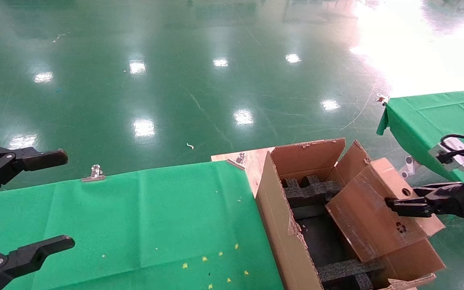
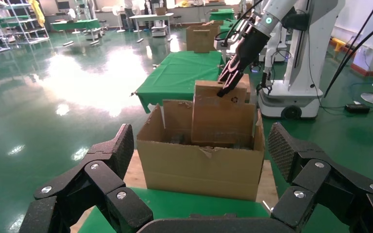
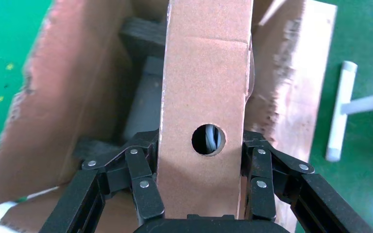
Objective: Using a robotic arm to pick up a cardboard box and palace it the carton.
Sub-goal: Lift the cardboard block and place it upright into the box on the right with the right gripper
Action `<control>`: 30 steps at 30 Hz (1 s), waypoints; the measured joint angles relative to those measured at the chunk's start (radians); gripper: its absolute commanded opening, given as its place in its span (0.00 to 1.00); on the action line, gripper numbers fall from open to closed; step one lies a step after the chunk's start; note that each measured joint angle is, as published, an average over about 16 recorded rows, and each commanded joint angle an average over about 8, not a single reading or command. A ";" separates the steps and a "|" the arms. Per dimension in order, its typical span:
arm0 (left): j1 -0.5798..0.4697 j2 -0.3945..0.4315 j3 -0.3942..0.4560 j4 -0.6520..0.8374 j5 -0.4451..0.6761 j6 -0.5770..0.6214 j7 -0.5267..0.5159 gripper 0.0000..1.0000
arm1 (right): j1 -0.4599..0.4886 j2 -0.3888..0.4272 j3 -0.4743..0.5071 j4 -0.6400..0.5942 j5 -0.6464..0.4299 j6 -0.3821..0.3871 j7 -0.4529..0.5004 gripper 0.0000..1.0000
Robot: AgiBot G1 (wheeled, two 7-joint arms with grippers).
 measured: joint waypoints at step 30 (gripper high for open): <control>0.000 0.000 0.000 0.000 0.000 0.000 0.000 1.00 | -0.030 0.008 -0.033 0.093 -0.143 0.105 0.227 0.00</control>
